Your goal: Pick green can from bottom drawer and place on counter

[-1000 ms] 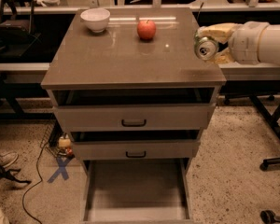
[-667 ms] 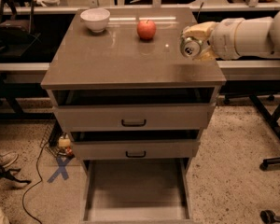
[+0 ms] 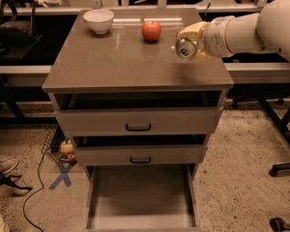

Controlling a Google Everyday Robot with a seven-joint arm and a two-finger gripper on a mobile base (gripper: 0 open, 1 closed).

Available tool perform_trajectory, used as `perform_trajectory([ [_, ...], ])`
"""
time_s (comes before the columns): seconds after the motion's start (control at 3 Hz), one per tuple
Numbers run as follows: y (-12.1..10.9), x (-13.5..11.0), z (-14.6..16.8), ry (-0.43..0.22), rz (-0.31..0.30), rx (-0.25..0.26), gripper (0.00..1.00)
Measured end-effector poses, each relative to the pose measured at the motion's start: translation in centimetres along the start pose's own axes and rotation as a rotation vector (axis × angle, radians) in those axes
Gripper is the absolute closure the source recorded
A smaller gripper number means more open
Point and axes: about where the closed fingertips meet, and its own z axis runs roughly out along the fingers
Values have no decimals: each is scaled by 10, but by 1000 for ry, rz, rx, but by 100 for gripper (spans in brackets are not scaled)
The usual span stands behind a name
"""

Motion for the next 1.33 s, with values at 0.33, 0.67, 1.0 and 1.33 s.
perform_trajectory([
  [0.33,4,-1,5,1,-19,-27,100],
  [0.67,21,-2,31,-14,-111,-131,100],
  [1.0,35,-1,66,-42,-205,-232,82],
  [1.33,32,11,88,-32,-290,-282,58],
])
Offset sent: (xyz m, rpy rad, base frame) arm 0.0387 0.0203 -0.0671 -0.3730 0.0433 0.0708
